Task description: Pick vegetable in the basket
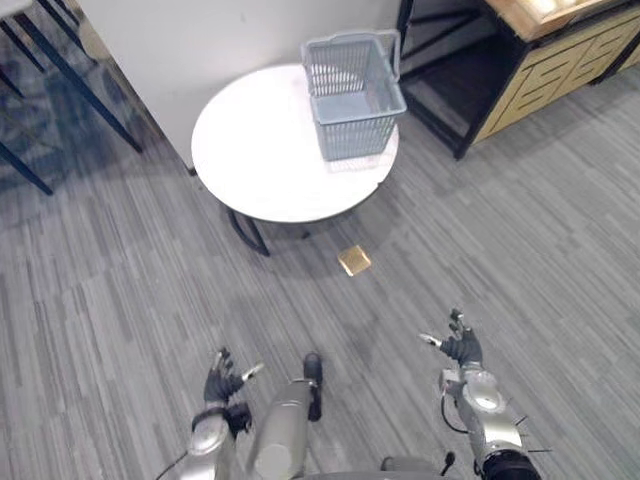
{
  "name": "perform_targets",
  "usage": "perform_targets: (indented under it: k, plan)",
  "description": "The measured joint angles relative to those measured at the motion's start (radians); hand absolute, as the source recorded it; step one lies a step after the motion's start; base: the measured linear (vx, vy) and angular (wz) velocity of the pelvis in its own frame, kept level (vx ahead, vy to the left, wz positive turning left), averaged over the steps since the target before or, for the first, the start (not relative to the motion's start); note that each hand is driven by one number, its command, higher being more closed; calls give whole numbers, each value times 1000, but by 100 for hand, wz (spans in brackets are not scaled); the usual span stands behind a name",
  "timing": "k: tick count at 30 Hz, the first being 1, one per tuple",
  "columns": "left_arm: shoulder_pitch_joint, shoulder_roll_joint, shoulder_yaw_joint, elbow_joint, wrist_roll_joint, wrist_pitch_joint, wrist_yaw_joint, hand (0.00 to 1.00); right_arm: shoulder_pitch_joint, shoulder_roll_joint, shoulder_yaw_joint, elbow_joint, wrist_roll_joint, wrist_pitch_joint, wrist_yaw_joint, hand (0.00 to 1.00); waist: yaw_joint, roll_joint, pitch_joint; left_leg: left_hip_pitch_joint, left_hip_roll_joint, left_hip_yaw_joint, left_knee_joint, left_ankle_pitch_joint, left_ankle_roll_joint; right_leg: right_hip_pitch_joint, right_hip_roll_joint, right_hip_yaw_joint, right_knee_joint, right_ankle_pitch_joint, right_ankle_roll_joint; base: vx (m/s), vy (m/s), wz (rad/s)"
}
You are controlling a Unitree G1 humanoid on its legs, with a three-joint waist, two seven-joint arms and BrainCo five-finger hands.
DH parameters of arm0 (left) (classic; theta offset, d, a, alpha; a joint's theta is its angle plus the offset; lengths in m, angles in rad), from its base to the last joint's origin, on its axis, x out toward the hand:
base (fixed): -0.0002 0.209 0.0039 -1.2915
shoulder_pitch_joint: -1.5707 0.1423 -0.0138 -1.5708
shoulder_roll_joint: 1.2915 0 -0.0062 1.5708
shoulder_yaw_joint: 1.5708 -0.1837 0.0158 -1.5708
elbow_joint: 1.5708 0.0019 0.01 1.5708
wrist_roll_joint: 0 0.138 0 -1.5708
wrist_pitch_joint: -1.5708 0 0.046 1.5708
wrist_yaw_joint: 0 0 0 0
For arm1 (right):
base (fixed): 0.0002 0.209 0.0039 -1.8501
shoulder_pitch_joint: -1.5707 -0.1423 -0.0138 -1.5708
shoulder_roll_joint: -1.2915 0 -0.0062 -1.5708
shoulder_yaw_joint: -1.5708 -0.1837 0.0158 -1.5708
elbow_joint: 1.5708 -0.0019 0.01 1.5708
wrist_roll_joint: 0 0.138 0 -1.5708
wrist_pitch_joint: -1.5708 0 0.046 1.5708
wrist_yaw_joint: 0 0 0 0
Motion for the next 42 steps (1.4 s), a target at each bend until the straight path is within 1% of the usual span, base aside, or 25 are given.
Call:
perform_targets:
  k: [1, 2, 3, 4, 5, 6, 7, 9, 11, 13, 14, 15, 16, 17, 20, 21, 23, 25, 27, 29, 30, 31, 32, 37, 42]
  plan:
    - [3, -1, 0, 0, 4, 0, 0, 0, 1, 3, 0, -1, -4, 0, 0, 0, 1, -1, -1, 9, 0, 13, 30, -32, 13, 0, -5, 16, 42, -1, 11, 557, 257, -29]
    - [14, -4, -3, 3, 8, 3, -3, 0, 2, 10, 2, -1, -17, 0, 1, 0, 3, -10, -5, 50, -7, 42, 63, -91, 31, -23, -24, 39, 169, 5, 70, 537, 240, -36]
    - [25, -6, -6, 3, 9, 4, -3, 0, 2, 14, 2, -2, -33, 0, 1, 0, -5, -19, -11, 106, -25, 54, 54, -127, 40, -77, -43, 55, 343, 51, 176, 530, 228, -30]
    - [26, -5, -7, 3, 9, 4, -3, 0, 4, 14, 2, -3, -39, 0, 1, 0, -8, -20, -11, 138, -34, 54, 43, -139, 43, -116, -46, 68, 448, 88, 237, 506, 197, -9]
    - [23, 0, -14, 4, 10, 5, -3, 0, 6, 14, 2, -3, -47, 0, 1, 0, -12, -20, -11, 189, -42, 52, 20, -153, 49, -179, -48, 67, 616, 91, 231, 382, 121, 6]
    - [22, 6, -15, 5, 11, 5, -3, 0, 10, 15, 6, -4, -58, 2, 1, 0, -14, -20, -11, 264, -49, 46, -22, -164, 52, -253, -47, 40, 772, 66, 194, 555, 129, 13]
    - [23, 9, -17, 5, 11, 5, -2, 0, 19, 17, 17, -6, -70, 6, 1, 0, -23, -18, -10, 348, -49, 28, -79, -166, 53, -311, -47, -30, 832, 18, 117, 364, 70, 18]
    - [22, 21, -20, 5, 11, 4, -2, 0, 33, 26, 29, -43, -74, 9, 1, 0, -36, -16, -12, 445, -31, 2, -149, -168, 49, -398, -38, -129, 787, -29, 44, 415, 5, 32]
    - [12, 31, -33, 8, 12, 3, -3, 0, 42, 22, 42, -85, -80, 5, 1, 0, -39, -15, -11, 499, -4, -22, -168, -177, 34, -492, -6, -173, 595, -44, 24, 436, -93, 48]
    - [7, 31, -33, 22, 14, 3, -3, 0, 42, 22, 42, -85, -82, 5, 0, 0, -51, -12, -10, 535, 24, -55, -169, -190, 10, -517, 33, -181, 319, 12, 19, 493, -198, 65]
    - [4, 31, -33, 35, 25, 4, -2, 0, 42, 23, 43, -85, -82, 5, 0, 0, -54, -16, -11, 568, 32, -63, -177, -209, -22, -514, 50, -173, 143, 99, 24, 436, -203, 50]
    - [11, 33, -33, 37, 30, 4, -2, 0, 42, 23, 44, -85, -82, 5, 0, 0, -54, -33, -21, 587, 30, -64, -184, -223, -44, -512, 51, -164, 66, 150, 24, 455, -243, 50]
    - [32, 46, -33, 41, 30, 4, 0, 0, 44, 24, 51, -85, -82, 5, 0, 0, -50, -62, -33, 622, 7, -84, -190, -259, -72, -514, 44, -135, -32, 259, 25, 473, -280, 49]
    - [34, 43, -34, 64, 32, 5, -1, 0, 43, 11, 47, -85, -83, 7, -1, 0, -61, -60, -42, 659, 16, -118, -194, -291, -89, -518, 48, -121, 31, 391, -26, 462, -288, 41]
    - [35, 23, -33, 89, 46, 4, 0, 0, 39, -14, 41, -91, -92, 10, 0, 0, -61, 15, -62, 642, 98, -186, -151, -275, -124, -535, 108, -174, 123, 268, -64, 424, -263, 26]
    - [33, 20, -33, 91, 47, 4, -1, 0, 43, -12, 40, -98, -95, 11, 0, 0, -61, 19, -65, 627, 108, -207, -114, -263, -125, -528, 110, -192, 131, 249, -66, 393, -275, 57]
    - [33, -12, -31, 89, 49, 3, -2, 0, 113, -3, 44, -178, -102, 13, 0, 0, -61, 22, -62, 486, 133, -252, 217, -160, -180, -442, 123, -251, 103, 205, -84, 334, -255, 69]
    - [46, -34, -33, 85, 51, 4, -5, 0, 124, 12, 60, -236, -108, 12, -1, 0, -45, 29, -60, 371, 183, -216, 452, -133, -197, -355, 157, -259, 40, 194, -101, 286, -177, 19]
    - [53, -35, -38, 85, 54, 4, -5, 0, 119, 36, 61, -288, -109, 7, -3, 0, -24, 18, -60, 298, 196, -151, 477, -150, -170, -293, 165, -254, -8, 191, -106, 279, -133, -7]
    - [60, -33, -48, 84, 65, 4, -5, 0, 88, 40, 66, -312, -132, -11, -8, 0, -5, 14, -63, 263, 173, -105, 301, -178, -141, -248, 159, -237, -49, 194, -107, 223, -55, -22]
    - [63, -33, -50, 84, 74, 4, -4, 0, 63, 33, 69, -318, -154, -17, -15, 0, -2, 22, -64, 267, 151, -111, 133, -174, -143, -237, 155, -232, -53, 203, -100, 206, 10, -25]
    - [66, -33, -50, 85, 76, 4, -5, 0, 52, 27, 71, -319, -170, -20, -23, 0, -4, 29, -68, 271, 144, -117, 41, -162, -150, -235, 155, -233, -53, 201, -97, 192, 76, -21]
    - [69, -31, -54, 87, 78, 4, -5, 0, 33, 5, 73, -324, -203, -25, -31, 0, -4, 44, -75, 277, 137, -119, -74, -64, -146, -235, 160, -221, -49, 195, -86, 201, 116, -22]
    - [60, -3, -80, 96, 90, 0, -5, 0, -54, -66, 127, -367, -388, -31, -63, 0, -2, 32, -79, 347, 65, -100, -202, -33, -110, -206, 101, -188, -92, 203, -38, 181, 132, 0]
    - [61, 33, -93, 110, 109, -5, -4, 0, -210, -107, 227, -322, -517, -30, -71, 0, 7, 29, -81, 366, 36, -91, -265, -12, -91, -202, 86, -174, -134, 221, -13, 74, 69, -2]
